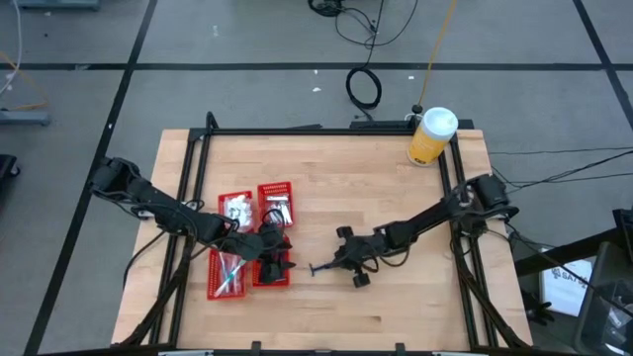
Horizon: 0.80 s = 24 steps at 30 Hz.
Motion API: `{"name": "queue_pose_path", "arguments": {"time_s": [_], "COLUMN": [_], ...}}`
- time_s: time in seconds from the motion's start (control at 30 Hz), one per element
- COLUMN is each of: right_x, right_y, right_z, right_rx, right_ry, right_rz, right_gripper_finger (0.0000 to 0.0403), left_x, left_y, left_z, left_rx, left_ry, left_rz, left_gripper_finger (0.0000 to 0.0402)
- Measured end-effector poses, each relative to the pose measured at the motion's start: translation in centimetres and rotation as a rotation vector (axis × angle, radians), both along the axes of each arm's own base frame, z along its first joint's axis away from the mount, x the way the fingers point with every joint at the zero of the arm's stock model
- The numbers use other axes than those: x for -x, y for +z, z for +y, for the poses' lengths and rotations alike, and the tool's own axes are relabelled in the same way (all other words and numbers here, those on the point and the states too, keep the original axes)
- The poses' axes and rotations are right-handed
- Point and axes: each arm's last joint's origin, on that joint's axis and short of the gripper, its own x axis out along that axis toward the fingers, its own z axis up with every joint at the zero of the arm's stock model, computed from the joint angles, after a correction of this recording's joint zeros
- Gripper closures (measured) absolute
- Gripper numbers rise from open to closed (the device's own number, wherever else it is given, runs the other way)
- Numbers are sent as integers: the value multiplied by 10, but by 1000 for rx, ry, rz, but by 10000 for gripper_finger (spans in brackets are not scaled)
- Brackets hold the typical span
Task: Pick & Place Travel size toiletries
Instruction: Put the blue razor into the bottom right red basket
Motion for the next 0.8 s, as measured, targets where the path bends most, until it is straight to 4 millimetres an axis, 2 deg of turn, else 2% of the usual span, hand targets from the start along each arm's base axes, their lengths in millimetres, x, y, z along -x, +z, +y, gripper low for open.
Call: {"name": "queue_pose_path", "arguments": {"time_s": [0.2, 0.3, 0.4, 0.5, 0.63, 0.8], "right_x": [10, 25, 36, 46, 56, 55], "right_y": [58, 69, 82, 84, 77, 67], "right_z": [-8, -16, -23, -26, -27, -25], "right_rx": [92, 158, 127, 45, -27, -54], "right_ry": [-32, -101, -169, -195, -180, -167], "right_rz": [-232, -292, -484, -694, -850, -829], "right_gripper_finger": [382, 382, 382, 382, 382, 382], "left_x": [0, 0, 0, -1, -7, -29], "left_y": [0, 0, 0, 1, -2, 1], "left_z": [0, 0, 0, 2, 2, -1], "left_rx": [0, 0, -5, -59, -249, -417], "left_ry": [0, 0, 10, 55, 33, -41], "left_rz": [0, 0, -6, -23, -76, -291], "left_gripper_finger": [119, 124, 127, 125, 121, 127]}}
